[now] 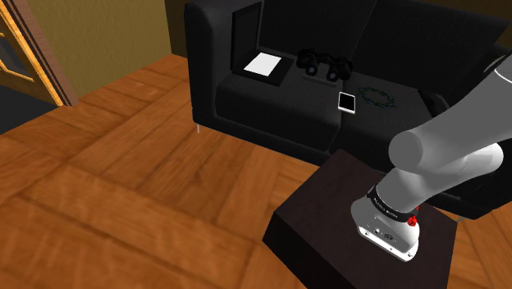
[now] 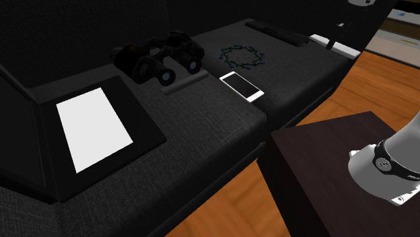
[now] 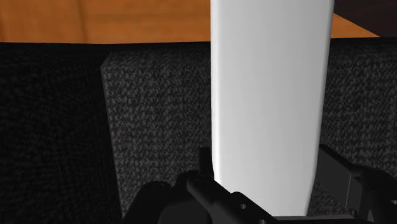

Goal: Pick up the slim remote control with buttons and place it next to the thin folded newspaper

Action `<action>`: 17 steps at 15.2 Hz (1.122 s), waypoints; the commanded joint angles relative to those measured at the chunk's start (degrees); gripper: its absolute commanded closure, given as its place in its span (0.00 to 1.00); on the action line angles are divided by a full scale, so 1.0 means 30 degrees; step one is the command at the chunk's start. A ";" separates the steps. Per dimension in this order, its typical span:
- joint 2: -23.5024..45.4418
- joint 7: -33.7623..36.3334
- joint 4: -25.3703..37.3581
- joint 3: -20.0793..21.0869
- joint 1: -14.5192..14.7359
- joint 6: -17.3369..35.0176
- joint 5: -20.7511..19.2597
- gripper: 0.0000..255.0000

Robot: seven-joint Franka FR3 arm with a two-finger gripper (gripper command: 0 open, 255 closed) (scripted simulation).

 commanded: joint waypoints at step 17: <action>-0.1994 0.1603 0.0712 0.0597 -0.0330 -0.1758 -0.2172 0.00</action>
